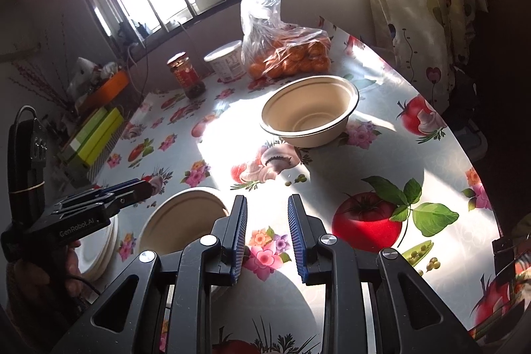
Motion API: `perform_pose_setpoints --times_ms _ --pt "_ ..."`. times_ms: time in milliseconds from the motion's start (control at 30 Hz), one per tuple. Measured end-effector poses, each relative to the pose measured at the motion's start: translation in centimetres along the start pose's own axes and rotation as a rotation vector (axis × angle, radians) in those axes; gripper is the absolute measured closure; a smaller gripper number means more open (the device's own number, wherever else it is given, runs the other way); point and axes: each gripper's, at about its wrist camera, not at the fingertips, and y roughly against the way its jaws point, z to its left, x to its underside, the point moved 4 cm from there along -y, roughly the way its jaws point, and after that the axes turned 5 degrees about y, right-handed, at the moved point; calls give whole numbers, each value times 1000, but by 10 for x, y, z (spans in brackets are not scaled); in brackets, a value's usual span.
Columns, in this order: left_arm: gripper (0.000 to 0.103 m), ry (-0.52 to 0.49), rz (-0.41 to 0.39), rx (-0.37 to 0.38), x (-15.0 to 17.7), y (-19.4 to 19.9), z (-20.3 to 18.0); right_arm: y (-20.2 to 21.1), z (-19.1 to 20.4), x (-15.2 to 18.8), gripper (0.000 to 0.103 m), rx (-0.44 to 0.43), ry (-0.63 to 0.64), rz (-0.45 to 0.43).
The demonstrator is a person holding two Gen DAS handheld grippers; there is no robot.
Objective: Organize plates and bowls
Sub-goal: 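Move the left tool to the next tan bowl and close on its rim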
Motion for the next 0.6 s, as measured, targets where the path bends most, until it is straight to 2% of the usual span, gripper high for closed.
perform_pose_setpoints --times_ms 167,600 --pt "75 -23 -28 1 -21 -4 -1 -1 -11 -7 78 27 -12 -8" --pt "75 -47 -17 97 -66 -32 -17 -11 -36 -34 78 91 -34 -26"
